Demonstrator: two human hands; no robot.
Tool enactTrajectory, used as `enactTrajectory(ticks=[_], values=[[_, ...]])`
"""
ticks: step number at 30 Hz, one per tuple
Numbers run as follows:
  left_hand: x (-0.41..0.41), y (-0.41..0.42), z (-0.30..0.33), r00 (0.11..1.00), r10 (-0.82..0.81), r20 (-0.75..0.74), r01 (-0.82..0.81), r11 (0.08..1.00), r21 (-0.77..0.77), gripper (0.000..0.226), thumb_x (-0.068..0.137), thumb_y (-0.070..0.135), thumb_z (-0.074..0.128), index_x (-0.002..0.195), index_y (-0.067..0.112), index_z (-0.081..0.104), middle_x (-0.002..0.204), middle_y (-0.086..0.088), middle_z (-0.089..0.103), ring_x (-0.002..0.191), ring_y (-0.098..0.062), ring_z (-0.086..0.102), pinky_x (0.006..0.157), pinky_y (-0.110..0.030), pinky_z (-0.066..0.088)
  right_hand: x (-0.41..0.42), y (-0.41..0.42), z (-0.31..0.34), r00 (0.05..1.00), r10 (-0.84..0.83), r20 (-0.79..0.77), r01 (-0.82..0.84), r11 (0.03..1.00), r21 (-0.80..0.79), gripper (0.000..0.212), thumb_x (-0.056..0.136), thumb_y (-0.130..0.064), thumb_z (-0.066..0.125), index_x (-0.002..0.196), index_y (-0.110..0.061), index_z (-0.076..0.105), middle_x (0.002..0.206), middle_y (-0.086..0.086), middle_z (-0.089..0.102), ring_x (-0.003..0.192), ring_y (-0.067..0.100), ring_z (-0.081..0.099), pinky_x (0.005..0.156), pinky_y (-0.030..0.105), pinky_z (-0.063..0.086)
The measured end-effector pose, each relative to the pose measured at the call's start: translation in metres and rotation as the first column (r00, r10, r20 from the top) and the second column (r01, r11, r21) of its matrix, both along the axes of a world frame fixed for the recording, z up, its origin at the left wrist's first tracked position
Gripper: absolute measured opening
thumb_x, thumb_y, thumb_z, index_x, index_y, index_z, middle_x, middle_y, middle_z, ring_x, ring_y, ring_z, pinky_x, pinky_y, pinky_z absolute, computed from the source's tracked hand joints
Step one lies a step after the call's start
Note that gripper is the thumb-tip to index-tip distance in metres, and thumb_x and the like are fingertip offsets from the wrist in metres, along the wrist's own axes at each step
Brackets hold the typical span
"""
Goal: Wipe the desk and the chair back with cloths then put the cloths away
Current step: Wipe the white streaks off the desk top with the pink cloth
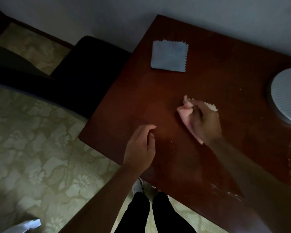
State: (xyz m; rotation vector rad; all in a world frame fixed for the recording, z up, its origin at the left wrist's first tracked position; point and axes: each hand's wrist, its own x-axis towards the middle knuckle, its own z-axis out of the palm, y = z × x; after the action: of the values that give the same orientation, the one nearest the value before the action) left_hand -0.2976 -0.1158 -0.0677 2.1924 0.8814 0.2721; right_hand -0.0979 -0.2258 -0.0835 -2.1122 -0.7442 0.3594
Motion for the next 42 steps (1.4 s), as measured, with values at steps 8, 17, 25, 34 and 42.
enactTrajectory(ticks=[8,17,25,34,42], values=[[-0.018,0.002,-0.007,0.993,-0.002,0.116,-0.001,1.0,0.027,0.027,0.094,0.012,0.046,0.113,0.009,0.066,0.111,-0.001,0.067,0.105,-0.015,0.063,0.091,-0.028,0.049,-0.107,-0.012,-0.007,0.994,0.075,0.078,-0.068,0.993,-0.092,0.046,0.092,-0.027,0.041,0.133,-0.013,0.056,0.138,0.01,0.055,0.131,0.023,0.045,0.114,0.025,0.025],[-0.055,0.044,0.014,0.971,0.178,0.16,-0.176,0.984,-0.024,0.025,0.094,0.018,0.048,0.106,0.017,0.07,0.105,0.008,0.069,0.096,-0.007,0.065,0.085,-0.031,0.055,-0.253,0.02,0.026,0.967,0.041,-0.251,-0.001,0.988,0.156,0.04,0.086,-0.03,0.043,0.119,-0.024,0.064,0.117,-0.013,0.066,0.109,-0.004,0.058,0.096,0.026,0.049],[-0.057,0.04,0.017,0.974,0.141,0.179,-0.139,0.99,-0.025,0.024,0.094,0.016,0.048,0.106,0.017,0.069,0.106,0.008,0.068,0.101,-0.005,0.064,0.091,-0.033,0.054,-0.097,0.032,0.024,0.937,-0.347,-0.033,0.348,0.935,0.069,0.036,0.101,-0.021,0.038,0.129,-0.012,0.06,0.131,0.012,0.061,0.123,0.025,0.056,0.105,0.035,0.04],[-0.071,0.056,0.013,0.954,0.252,0.162,-0.253,0.967,-0.013,0.021,0.095,0.011,0.052,0.106,0.018,0.069,0.105,0.008,0.065,0.094,-0.01,0.064,0.082,-0.037,0.056,-0.211,0.081,0.014,0.958,0.252,-0.133,-0.23,0.96,0.16,0.013,0.09,-0.014,0.058,0.1,-0.015,0.066,0.09,0.001,0.063,0.077,0.011,0.058,0.075,0.011,0.042],[-0.029,0.058,0.022,0.964,0.18,0.195,-0.179,0.984,-0.023,0.024,0.091,0.015,0.05,0.105,0.018,0.07,0.105,0.009,0.065,0.095,-0.011,0.065,0.085,-0.036,0.055,-0.161,0.039,0.017,0.916,-0.093,-0.39,0.147,0.983,0.113,0.026,0.095,-0.017,0.051,0.105,-0.033,0.068,0.091,-0.015,0.073,0.081,0.005,0.068,0.074,0.034,0.055]])
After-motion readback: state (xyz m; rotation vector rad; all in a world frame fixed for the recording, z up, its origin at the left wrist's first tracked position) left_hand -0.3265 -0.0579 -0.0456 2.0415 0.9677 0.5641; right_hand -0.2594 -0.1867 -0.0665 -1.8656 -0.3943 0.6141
